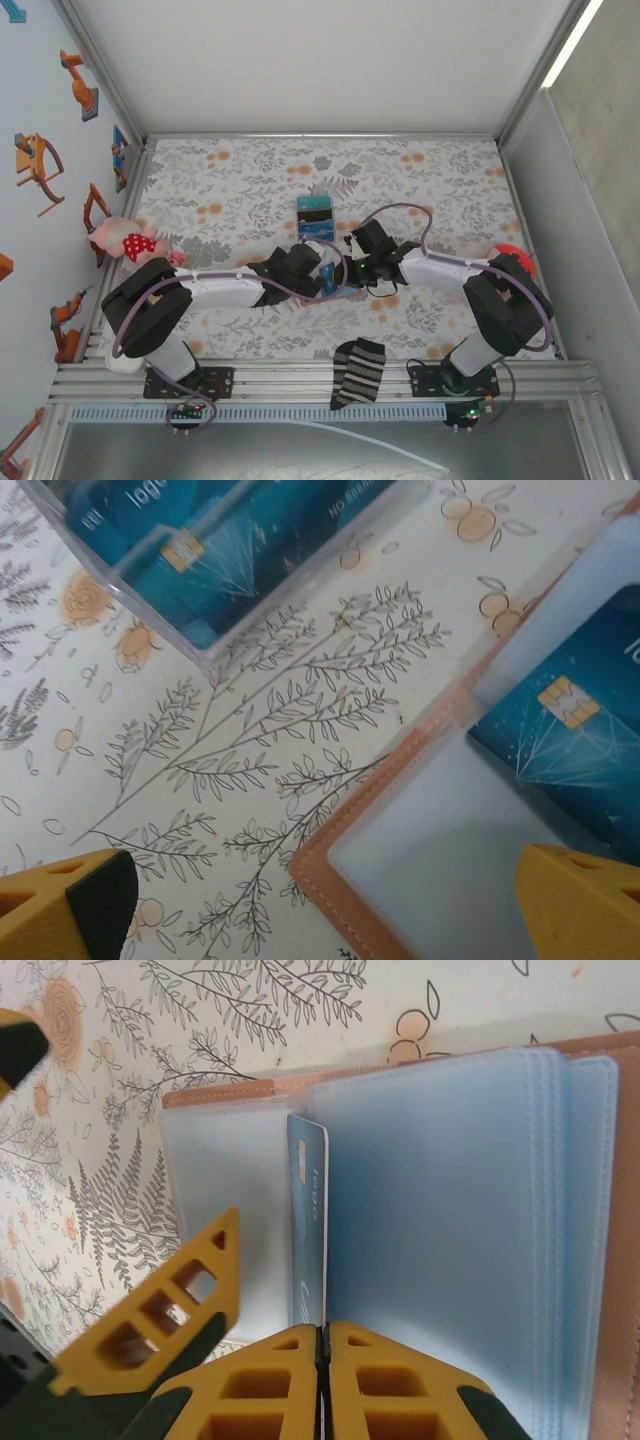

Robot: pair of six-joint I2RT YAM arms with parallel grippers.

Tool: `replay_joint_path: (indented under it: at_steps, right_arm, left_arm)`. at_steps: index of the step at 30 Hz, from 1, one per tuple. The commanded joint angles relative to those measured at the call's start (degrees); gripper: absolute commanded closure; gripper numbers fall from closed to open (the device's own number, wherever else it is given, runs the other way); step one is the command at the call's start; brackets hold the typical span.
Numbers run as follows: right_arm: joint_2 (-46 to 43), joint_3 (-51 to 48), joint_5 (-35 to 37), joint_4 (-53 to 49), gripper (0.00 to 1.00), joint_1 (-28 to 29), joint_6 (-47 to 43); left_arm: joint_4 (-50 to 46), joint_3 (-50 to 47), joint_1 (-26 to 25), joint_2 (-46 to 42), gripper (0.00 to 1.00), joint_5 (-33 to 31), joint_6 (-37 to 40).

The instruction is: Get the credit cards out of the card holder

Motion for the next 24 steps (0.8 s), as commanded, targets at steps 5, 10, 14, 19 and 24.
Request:
replay_joint_path:
  at_steps: [5,10,14,19,24]
  right_arm:
    - [-1.4,-1.5,-0.6,3.0,0.87,0.0,0.8]
    - [-0.4,-2.5,-1.4,6.3,0.86,0.6,2.3]
    - [0.4,-2.8,-1.6,8.0,0.83,1.1,2.8]
    - [2.2,-2.4,-1.2,8.5,0.87,1.9,2.9]
    - [1.8,-2.2,0.8,6.7,0.96,2.1,2.3]
  left_arm:
    - [0.3,0.6,-0.2,1.5,0.03,0.6,-0.9]
    - [0.2,0.2,-0.2,1.7,0.03,1.3,-1.8]
    - [0.2,0.0,-0.2,1.6,0.03,1.5,-2.1]
    - [0.0,0.0,-0.2,1.3,0.03,1.3,-2.1]
    - [-0.8,-0.4,-0.2,0.1,0.03,0.1,-2.0]
